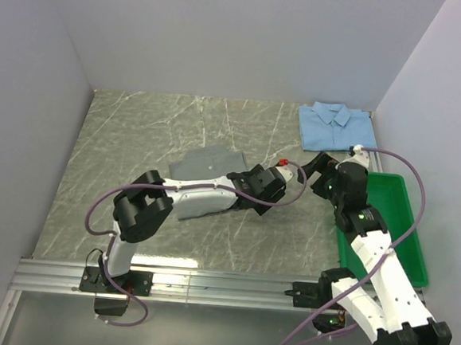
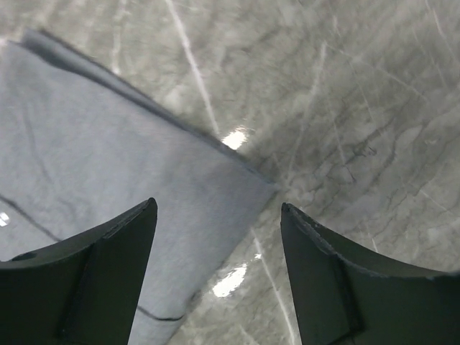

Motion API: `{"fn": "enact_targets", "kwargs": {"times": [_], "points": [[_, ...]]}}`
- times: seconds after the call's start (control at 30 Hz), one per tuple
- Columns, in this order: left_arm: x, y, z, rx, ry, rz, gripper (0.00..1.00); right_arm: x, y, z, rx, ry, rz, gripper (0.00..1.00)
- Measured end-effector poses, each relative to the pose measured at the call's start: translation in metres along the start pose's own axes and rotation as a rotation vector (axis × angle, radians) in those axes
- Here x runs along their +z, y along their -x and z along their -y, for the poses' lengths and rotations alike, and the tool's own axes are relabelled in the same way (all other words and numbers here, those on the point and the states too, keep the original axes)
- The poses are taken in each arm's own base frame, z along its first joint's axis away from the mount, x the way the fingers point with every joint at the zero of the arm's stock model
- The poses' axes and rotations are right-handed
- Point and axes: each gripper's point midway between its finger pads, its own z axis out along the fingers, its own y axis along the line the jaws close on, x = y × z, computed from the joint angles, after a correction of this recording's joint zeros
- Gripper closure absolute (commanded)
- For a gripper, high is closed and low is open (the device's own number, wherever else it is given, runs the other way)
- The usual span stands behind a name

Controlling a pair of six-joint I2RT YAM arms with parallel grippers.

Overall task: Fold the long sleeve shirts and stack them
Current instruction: Fold the shirt

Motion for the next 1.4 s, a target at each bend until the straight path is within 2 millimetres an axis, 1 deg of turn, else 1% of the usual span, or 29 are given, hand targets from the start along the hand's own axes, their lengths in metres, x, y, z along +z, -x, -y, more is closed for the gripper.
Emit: {"fn": "enact_targets", "kwargs": {"times": [0.13, 0.23, 0.37, 0.53, 0.6, 0.67, 0.7, 0.73, 0.77, 0.8, 0.83, 0.87, 0.9, 1.0, 1.1, 1.2, 1.23, 1.4], "points": [[0.008, -0.010, 0.013, 0.046, -0.010, -0.028, 0.28, -0.006, 0.002, 0.012, 0.025, -0.036, 0.047, 0.00], [0.011, -0.014, 0.017, 0.065, -0.011, -0.043, 0.30, -0.006, 0.004, 0.016, 0.037, -0.051, 0.061, 0.00], [0.015, -0.021, 0.017, 0.077, -0.001, -0.061, 0.34, -0.005, 0.004, 0.019, 0.043, -0.063, 0.064, 0.01], [0.027, -0.032, 0.016, 0.089, 0.029, -0.090, 0.39, -0.005, 0.005, 0.023, 0.051, -0.077, 0.071, 0.01], [0.028, -0.032, 0.015, 0.089, 0.038, -0.089, 0.40, -0.004, 0.006, 0.024, 0.056, -0.081, 0.075, 0.01], [0.029, -0.033, 0.015, 0.090, 0.041, -0.091, 0.44, -0.005, 0.005, 0.025, 0.060, -0.084, 0.077, 0.01], [0.030, -0.033, 0.015, 0.090, 0.045, -0.092, 0.48, -0.004, 0.004, 0.026, 0.061, -0.086, 0.076, 0.01], [0.031, -0.034, 0.015, 0.088, 0.048, -0.091, 0.60, -0.004, 0.003, 0.027, 0.063, -0.088, 0.074, 0.02], [0.031, -0.034, 0.014, 0.085, 0.056, -0.091, 0.66, -0.004, 0.003, 0.027, 0.063, -0.089, 0.073, 0.02], [0.032, -0.035, 0.013, 0.083, 0.064, -0.093, 0.76, -0.004, 0.002, 0.027, 0.064, -0.088, 0.072, 0.02], [0.033, -0.035, 0.012, 0.081, 0.072, -0.094, 0.94, -0.003, 0.002, 0.027, 0.064, -0.087, 0.070, 0.02], [0.033, -0.036, 0.011, 0.080, 0.079, -0.095, 0.98, -0.002, 0.001, 0.027, 0.064, -0.084, 0.066, 0.02], [0.033, -0.036, 0.010, 0.073, 0.086, -0.094, 0.99, -0.001, 0.001, 0.026, 0.065, -0.079, 0.062, 0.02], [0.033, -0.036, 0.008, 0.057, 0.096, -0.094, 1.00, 0.004, -0.002, 0.021, 0.069, -0.056, 0.042, 0.00], [0.031, -0.038, 0.005, 0.029, 0.099, -0.090, 0.99, 0.015, -0.012, 0.014, 0.081, -0.025, -0.010, 0.00], [0.022, -0.040, -0.003, -0.004, 0.094, -0.086, 1.00, 0.029, -0.028, 0.007, 0.109, 0.010, -0.097, 0.00], [0.017, -0.040, -0.005, -0.018, 0.090, -0.080, 1.00, 0.036, -0.038, 0.004, 0.128, 0.024, -0.143, 0.00], [-0.012, -0.026, -0.017, -0.101, 0.061, -0.020, 1.00, 0.063, -0.074, -0.011, 0.229, 0.089, -0.321, 0.00]]}}
